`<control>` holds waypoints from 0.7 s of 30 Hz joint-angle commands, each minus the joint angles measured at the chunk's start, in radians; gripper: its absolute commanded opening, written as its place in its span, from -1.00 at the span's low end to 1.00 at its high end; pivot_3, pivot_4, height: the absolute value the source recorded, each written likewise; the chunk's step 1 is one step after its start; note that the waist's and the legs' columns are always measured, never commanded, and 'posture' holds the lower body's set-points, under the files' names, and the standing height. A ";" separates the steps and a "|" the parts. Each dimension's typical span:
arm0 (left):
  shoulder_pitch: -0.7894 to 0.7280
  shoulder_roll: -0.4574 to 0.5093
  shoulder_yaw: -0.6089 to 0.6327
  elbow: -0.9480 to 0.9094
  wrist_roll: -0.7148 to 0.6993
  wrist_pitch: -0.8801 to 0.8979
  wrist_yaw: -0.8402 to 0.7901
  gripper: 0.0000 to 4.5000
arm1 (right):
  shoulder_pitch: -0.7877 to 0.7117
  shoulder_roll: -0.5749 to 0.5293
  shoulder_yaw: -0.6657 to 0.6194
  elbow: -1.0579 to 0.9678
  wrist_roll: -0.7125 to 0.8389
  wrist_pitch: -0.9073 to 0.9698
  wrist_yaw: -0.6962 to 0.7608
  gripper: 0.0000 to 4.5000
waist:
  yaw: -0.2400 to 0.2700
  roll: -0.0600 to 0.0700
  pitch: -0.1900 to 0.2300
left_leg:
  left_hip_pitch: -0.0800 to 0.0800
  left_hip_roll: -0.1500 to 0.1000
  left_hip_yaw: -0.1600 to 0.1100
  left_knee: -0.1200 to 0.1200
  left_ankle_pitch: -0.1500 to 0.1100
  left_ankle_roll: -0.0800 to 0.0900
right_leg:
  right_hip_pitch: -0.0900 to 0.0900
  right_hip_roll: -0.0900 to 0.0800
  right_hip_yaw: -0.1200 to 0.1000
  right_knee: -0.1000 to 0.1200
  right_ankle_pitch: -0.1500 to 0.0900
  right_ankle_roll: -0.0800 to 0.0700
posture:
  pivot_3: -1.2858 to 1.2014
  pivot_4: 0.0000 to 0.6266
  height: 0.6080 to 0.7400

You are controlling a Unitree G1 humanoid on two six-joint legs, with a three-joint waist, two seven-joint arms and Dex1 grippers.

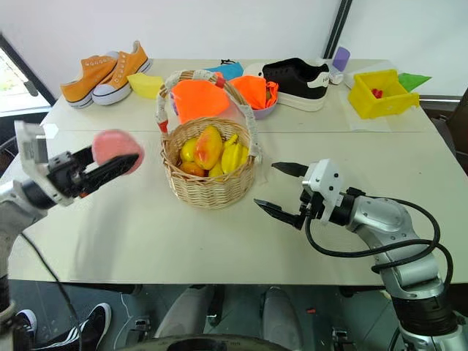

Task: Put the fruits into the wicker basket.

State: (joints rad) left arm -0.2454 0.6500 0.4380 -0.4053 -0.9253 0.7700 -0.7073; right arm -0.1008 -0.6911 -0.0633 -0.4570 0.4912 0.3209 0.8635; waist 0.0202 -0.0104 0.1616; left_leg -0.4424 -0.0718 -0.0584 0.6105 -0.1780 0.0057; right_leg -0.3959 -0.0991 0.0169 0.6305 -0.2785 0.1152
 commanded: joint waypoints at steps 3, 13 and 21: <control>-0.186 -0.202 -0.263 -0.018 0.125 -0.042 0.211 0.41 | -0.023 0.011 0.001 -0.002 -0.015 -0.027 0.000 1.00 | 0.000 0.000 0.000 | 0.000 -0.001 0.000 0.001 0.000 0.002 | 0.004 0.001 0.000 0.001 0.001 0.002 | 0.03 -0.52 1.00; -0.212 -0.251 -0.349 0.030 0.240 -0.088 0.225 0.97 | 0.017 0.021 -0.013 -0.031 -0.020 -0.030 -0.036 1.00 | -0.010 0.000 0.000 | 0.000 0.001 0.000 0.000 0.001 0.003 | 0.001 0.003 0.001 0.003 0.003 0.005 | 0.03 -0.52 1.00; -0.140 -0.171 -0.255 -0.048 0.143 -0.068 0.133 0.97 | 0.007 0.101 -0.028 -0.034 -0.018 -0.039 -0.136 1.00 | -0.010 0.000 0.000 | 0.000 0.000 0.000 0.001 0.001 0.003 | 0.002 0.002 0.001 0.002 0.002 0.003 | 0.03 -0.52 1.00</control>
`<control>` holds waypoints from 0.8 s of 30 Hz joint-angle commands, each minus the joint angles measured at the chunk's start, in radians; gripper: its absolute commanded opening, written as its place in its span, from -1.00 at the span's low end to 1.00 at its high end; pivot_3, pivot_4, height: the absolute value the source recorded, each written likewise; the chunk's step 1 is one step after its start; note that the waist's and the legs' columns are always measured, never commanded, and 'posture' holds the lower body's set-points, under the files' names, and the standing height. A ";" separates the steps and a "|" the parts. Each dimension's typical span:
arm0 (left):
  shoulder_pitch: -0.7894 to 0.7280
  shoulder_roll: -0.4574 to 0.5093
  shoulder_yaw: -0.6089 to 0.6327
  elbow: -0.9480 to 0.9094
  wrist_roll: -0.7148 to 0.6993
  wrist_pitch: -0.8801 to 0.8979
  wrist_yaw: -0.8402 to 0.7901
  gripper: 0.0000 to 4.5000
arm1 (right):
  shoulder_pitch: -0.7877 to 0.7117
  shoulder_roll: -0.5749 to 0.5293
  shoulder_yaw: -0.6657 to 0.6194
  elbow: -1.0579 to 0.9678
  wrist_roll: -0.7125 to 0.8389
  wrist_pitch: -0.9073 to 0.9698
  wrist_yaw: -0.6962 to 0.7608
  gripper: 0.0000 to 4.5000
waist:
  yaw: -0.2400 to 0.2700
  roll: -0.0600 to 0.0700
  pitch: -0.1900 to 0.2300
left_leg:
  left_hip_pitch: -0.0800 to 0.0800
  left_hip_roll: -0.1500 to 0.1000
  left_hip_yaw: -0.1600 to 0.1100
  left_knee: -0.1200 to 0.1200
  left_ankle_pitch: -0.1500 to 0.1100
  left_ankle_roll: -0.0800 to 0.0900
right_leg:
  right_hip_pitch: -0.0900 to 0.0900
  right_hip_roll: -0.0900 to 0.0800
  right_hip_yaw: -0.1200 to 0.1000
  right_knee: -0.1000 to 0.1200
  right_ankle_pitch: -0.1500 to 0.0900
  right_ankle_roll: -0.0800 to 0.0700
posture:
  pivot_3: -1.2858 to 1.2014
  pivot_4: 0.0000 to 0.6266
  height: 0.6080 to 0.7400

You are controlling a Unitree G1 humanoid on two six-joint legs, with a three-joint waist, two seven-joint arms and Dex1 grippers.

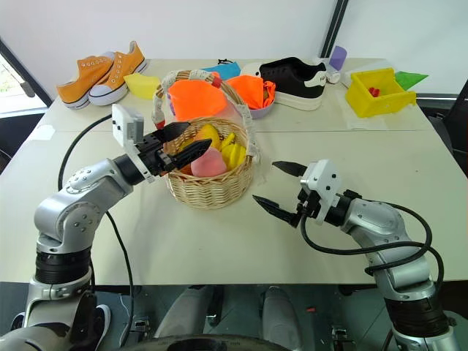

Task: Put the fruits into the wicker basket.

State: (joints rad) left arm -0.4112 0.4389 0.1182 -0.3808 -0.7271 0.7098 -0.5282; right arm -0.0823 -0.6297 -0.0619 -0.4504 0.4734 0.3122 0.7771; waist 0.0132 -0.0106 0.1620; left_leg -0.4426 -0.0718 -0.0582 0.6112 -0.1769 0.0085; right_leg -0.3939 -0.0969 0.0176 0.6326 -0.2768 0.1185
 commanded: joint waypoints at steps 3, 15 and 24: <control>0.124 0.120 0.195 -0.111 -0.149 -0.015 -0.130 0.97 | -0.045 0.120 0.007 -0.039 -0.071 -0.019 -0.182 1.00 | -0.013 0.001 0.000 | 0.000 0.001 0.000 -0.001 0.000 0.000 | -0.001 0.000 0.001 0.001 -0.001 -0.001 | 0.03 -0.52 1.00; 0.554 0.232 0.511 0.073 -0.077 -0.260 -0.423 0.97 | -0.259 0.306 0.164 -0.040 -0.204 0.175 -0.447 1.00 | -0.023 0.002 0.000 | 0.000 0.001 0.000 -0.004 -0.001 -0.004 | -0.007 -0.001 0.001 0.000 -0.001 -0.003 | 0.03 -0.52 1.00; 0.628 0.191 0.507 0.004 -0.112 -0.276 -0.412 0.97 | -0.384 0.383 0.174 0.122 -0.279 0.163 -0.507 1.00 | -0.029 0.001 0.000 | 0.000 0.001 0.001 -0.007 -0.001 -0.005 | -0.009 -0.001 0.002 0.000 -0.001 -0.003 | 0.03 -0.52 1.00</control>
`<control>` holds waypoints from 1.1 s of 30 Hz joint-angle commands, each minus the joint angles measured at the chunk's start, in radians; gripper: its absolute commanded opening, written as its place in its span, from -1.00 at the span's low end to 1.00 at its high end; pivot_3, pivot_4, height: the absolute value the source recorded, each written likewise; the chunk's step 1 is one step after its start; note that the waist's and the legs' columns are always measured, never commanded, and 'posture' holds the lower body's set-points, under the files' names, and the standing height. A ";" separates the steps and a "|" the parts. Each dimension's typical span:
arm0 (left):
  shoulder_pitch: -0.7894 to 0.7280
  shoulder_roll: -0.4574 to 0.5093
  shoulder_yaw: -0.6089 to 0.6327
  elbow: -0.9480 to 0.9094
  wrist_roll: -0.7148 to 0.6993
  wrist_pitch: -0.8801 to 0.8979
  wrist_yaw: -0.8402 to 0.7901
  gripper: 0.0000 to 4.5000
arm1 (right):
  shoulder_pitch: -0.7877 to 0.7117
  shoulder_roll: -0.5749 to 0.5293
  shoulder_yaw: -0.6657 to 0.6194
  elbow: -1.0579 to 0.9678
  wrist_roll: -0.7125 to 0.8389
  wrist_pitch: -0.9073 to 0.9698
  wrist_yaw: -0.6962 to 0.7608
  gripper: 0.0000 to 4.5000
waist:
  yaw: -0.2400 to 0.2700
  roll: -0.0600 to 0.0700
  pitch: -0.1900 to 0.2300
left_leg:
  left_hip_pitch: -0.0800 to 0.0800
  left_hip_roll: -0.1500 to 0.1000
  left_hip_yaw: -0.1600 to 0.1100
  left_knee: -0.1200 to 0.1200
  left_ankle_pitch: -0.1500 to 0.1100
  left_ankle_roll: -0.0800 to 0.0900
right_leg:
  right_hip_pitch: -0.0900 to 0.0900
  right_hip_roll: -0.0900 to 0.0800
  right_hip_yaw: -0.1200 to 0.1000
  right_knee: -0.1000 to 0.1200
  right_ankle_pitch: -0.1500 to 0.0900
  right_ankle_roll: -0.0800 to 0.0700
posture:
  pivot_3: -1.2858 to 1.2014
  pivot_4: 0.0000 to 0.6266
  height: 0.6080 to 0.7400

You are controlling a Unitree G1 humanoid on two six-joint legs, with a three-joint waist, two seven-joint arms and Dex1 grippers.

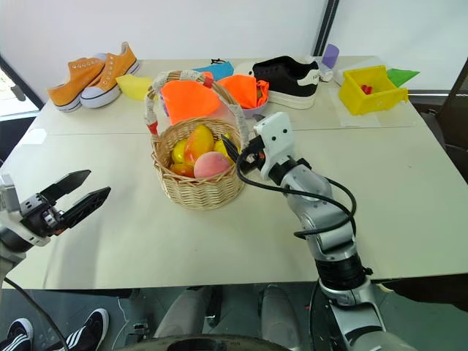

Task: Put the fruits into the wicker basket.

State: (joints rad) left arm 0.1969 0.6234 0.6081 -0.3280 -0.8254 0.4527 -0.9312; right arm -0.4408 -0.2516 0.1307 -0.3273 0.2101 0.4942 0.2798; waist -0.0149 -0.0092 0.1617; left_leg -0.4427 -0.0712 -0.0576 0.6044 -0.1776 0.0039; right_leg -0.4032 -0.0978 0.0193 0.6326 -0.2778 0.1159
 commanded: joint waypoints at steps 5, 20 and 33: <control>0.040 0.007 0.014 -0.076 -0.017 -0.030 -0.009 1.00 | -0.012 0.003 -0.031 0.009 -0.008 -0.016 0.010 0.13 | 0.000 0.000 0.000 | 0.000 0.000 0.000 -0.004 0.002 -0.002 | -0.002 0.000 0.000 0.000 0.000 0.000 | 0.03 -0.52 1.00; -0.142 -0.029 -0.184 -0.129 -0.051 0.009 0.057 1.00 | -0.042 -0.163 -0.296 0.175 -0.024 -0.115 -0.019 -0.98 | 0.023 0.000 0.000 | 0.001 -0.002 0.000 -0.004 0.002 -0.002 | 0.000 -0.001 0.000 -0.001 0.000 0.000 | 0.03 -0.52 1.00; -0.492 -0.068 -0.512 0.065 0.079 -0.027 -0.073 1.00 | 0.214 -0.378 -0.642 0.188 -0.017 -0.189 -0.040 -0.98 | 0.026 0.003 -0.001 | 0.003 -0.001 0.001 -0.005 0.004 0.001 | 0.006 0.001 -0.001 0.000 0.002 0.003 | 0.03 -0.52 1.00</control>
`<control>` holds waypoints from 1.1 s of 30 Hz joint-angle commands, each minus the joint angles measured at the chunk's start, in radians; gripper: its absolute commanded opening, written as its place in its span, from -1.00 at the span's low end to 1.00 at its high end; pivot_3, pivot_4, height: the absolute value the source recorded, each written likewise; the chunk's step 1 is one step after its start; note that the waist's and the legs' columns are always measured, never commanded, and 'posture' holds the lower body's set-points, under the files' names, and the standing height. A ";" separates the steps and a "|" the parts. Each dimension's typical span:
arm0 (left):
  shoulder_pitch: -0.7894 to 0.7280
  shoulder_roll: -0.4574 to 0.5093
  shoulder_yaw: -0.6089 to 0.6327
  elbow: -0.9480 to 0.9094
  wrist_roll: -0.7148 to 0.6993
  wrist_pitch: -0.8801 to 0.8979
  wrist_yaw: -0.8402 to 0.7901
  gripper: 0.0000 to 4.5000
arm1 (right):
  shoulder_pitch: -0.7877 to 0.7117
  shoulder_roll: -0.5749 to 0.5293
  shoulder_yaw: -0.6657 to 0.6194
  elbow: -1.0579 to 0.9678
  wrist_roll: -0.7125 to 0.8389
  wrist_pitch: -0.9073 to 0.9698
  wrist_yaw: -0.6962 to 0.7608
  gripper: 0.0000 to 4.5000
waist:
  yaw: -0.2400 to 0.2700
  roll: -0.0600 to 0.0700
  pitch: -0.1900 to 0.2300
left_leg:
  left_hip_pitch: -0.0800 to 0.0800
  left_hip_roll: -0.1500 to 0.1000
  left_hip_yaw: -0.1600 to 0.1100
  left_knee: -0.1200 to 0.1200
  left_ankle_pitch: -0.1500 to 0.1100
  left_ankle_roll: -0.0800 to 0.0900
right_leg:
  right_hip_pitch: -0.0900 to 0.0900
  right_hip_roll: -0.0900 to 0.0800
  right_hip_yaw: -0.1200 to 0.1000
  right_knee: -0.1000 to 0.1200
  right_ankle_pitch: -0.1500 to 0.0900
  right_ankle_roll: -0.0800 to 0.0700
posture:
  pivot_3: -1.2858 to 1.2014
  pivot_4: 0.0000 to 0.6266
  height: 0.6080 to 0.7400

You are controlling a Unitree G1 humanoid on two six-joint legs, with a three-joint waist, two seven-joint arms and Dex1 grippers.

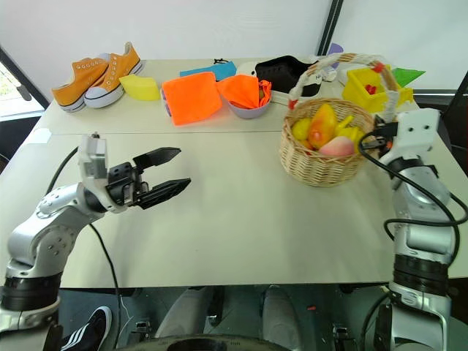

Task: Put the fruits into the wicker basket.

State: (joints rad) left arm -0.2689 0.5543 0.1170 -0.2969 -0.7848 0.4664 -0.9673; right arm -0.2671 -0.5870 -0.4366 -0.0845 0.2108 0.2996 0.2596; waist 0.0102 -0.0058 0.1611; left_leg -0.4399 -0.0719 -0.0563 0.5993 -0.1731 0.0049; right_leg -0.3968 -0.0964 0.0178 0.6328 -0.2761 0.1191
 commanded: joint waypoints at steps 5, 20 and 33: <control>-0.062 -0.022 -0.039 0.084 0.048 -0.048 -0.069 1.00 | 0.104 -0.067 -0.162 -0.054 -0.013 0.013 -0.040 -0.98 | 0.004 0.000 0.000 | 0.000 0.000 0.000 0.002 0.000 0.000 | 0.002 0.000 0.000 -0.001 -0.001 -0.002 | 0.03 -0.52 1.00; -0.061 -0.034 -0.001 0.154 0.089 -0.052 -0.035 1.00 | 0.095 0.196 -0.121 -0.253 -0.038 -0.016 -0.291 0.98 | -0.006 0.001 0.001 | 0.000 0.001 -0.001 0.003 0.000 0.000 | 0.001 0.000 0.001 0.001 -0.001 -0.002 | 0.03 -0.52 1.00; 0.019 -0.035 0.150 0.232 0.242 -0.171 0.215 1.00 | 0.123 0.294 0.117 -0.379 -0.166 -0.163 -0.280 0.98 | -0.021 0.001 0.001 | 0.001 0.001 -0.001 0.002 0.000 0.000 | 0.001 0.001 0.000 0.002 0.000 0.000 | 0.03 -0.52 1.00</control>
State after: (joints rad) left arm -0.2508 0.5112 0.2241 -0.0570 -0.5551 0.3277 -0.7755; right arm -0.1163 -0.2664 -0.2415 -0.5044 0.0801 0.1263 0.0356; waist -0.0112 -0.0049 0.1619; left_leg -0.4385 -0.0716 -0.0574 0.6015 -0.1732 0.0047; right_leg -0.3962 -0.0960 0.0178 0.6345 -0.2761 0.1191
